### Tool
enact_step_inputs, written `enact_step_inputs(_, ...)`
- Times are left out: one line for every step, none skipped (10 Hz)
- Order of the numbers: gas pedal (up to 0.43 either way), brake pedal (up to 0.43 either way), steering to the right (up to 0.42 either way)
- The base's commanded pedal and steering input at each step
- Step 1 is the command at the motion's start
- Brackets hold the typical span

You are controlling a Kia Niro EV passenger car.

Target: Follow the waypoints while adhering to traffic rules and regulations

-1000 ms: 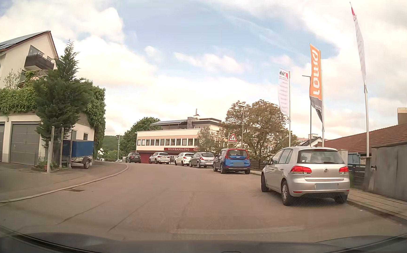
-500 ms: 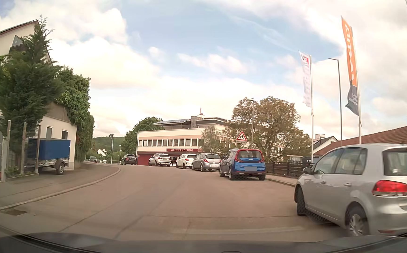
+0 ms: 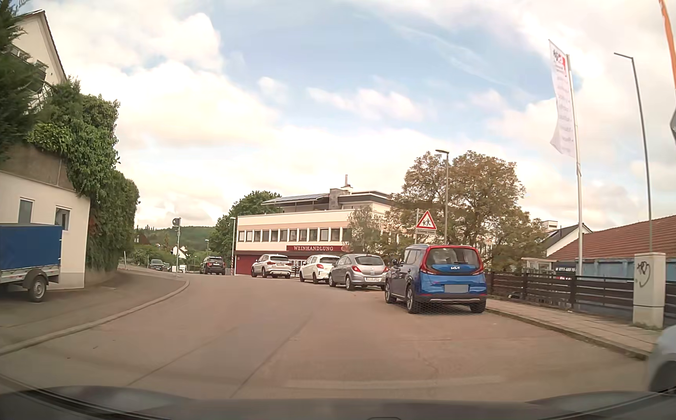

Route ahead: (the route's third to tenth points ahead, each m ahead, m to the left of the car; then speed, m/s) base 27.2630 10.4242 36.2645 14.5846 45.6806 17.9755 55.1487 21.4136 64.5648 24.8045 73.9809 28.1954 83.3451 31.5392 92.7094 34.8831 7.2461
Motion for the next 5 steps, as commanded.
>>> enact_step_inputs(0.118,0.000,-0.048)
enact_step_inputs(0.118,0.000,-0.048)
enact_step_inputs(0.130,0.000,-0.050)
enact_step_inputs(0.130,0.000,-0.052)
enact_step_inputs(0.130,0.000,-0.053)
